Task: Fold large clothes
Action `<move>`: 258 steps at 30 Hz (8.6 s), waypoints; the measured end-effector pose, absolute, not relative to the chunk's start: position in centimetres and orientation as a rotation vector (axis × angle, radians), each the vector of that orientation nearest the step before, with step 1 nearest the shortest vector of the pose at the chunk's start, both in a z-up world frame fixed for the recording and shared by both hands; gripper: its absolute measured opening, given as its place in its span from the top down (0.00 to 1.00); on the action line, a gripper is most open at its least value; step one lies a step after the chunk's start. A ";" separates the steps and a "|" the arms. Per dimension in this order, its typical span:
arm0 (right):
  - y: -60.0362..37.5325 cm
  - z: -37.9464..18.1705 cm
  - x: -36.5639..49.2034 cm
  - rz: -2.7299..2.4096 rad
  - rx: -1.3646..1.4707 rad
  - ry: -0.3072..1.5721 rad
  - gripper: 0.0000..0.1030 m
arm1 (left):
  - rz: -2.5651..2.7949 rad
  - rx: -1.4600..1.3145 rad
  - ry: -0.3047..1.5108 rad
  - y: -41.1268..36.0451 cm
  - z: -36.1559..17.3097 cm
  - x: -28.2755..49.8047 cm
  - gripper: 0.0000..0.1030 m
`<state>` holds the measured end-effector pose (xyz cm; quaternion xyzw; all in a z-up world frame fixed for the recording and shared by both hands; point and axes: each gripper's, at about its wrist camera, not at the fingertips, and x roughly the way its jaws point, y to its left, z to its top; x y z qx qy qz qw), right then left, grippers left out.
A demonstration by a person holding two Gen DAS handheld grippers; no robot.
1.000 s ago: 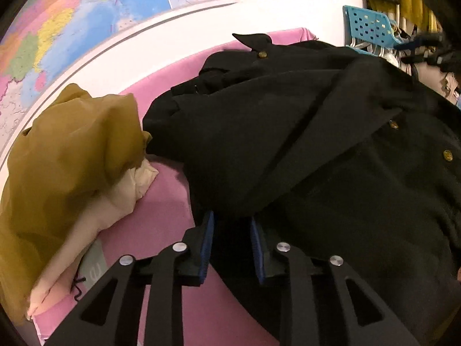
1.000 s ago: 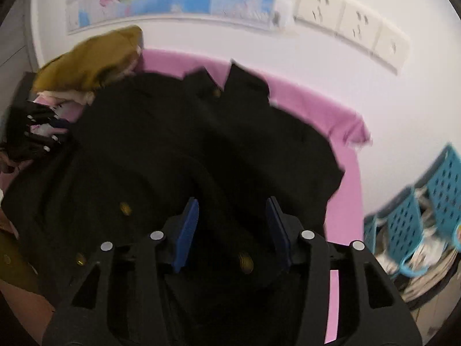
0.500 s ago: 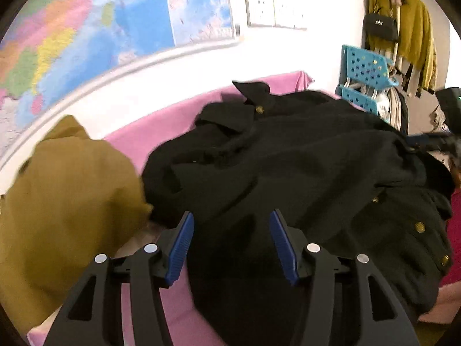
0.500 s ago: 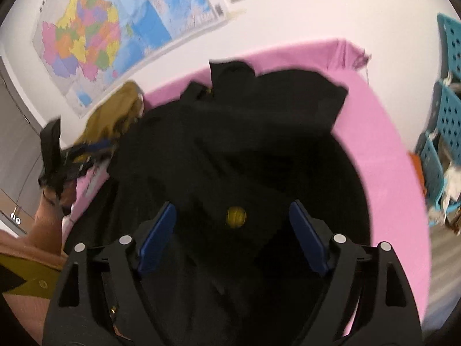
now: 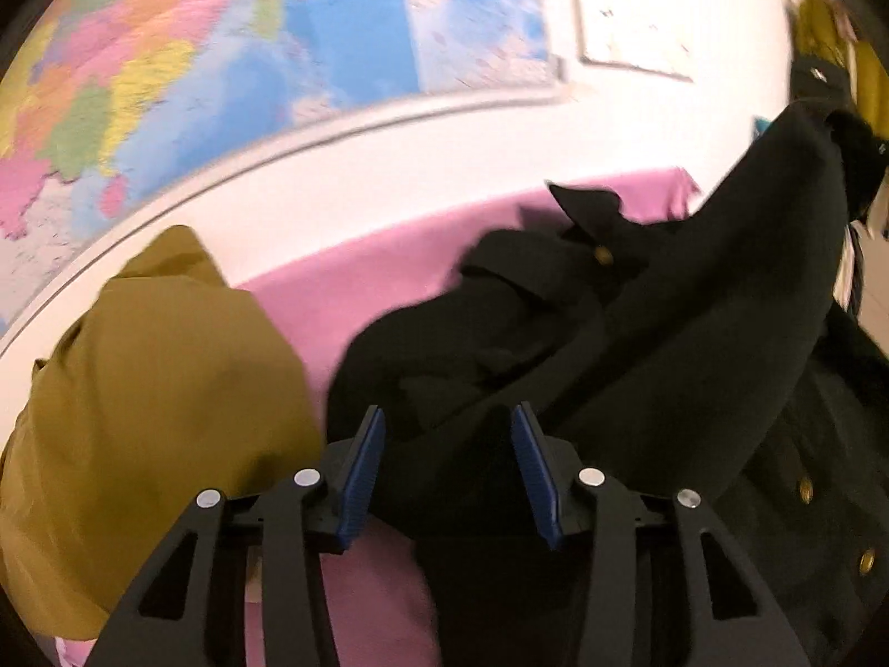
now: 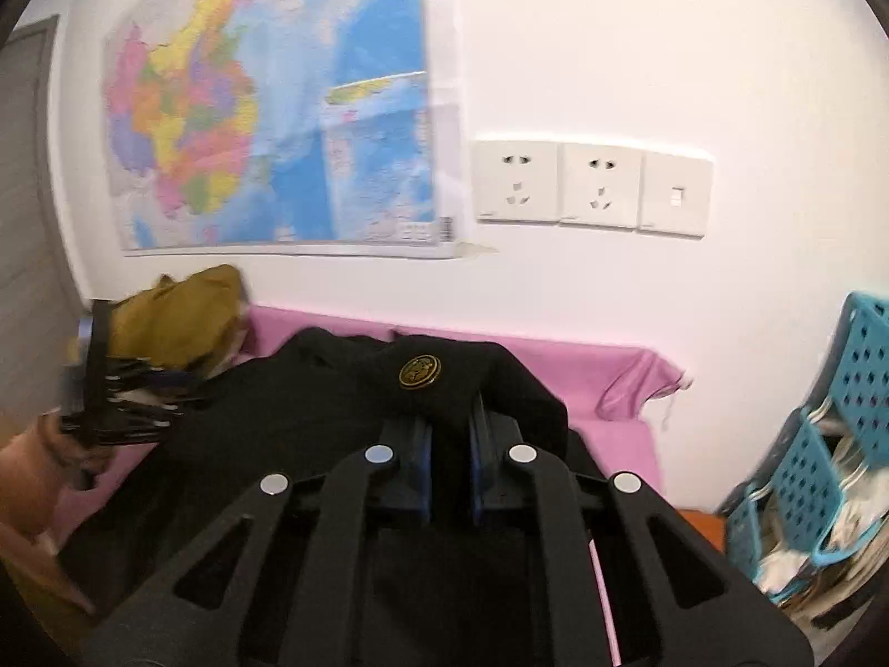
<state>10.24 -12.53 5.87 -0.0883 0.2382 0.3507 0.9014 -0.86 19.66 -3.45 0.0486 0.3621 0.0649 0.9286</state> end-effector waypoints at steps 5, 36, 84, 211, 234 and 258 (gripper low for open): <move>-12.8 -1.9 15.7 0.635 -0.164 0.767 0.80 | 0.150 0.124 0.778 19.7 -4.5 -0.1 0.45; -14.5 -2.5 10.8 0.759 -0.067 0.681 0.61 | 0.100 0.126 0.727 17.2 -3.8 -2.0 0.07; -28.1 -10.5 -0.7 0.961 0.265 0.995 0.22 | -0.357 -0.472 0.960 14.3 -10.3 -20.7 0.07; -19.4 -4.4 8.0 0.823 0.128 0.730 0.84 | 0.070 -0.276 0.799 22.3 -6.7 -9.5 0.87; -18.1 -0.3 6.7 0.716 -0.097 0.699 0.37 | -0.137 -0.093 0.811 15.9 -1.6 -10.4 0.33; -14.1 -5.5 12.4 0.599 -0.102 0.769 0.94 | -0.123 -0.237 0.988 13.8 -7.2 0.8 0.51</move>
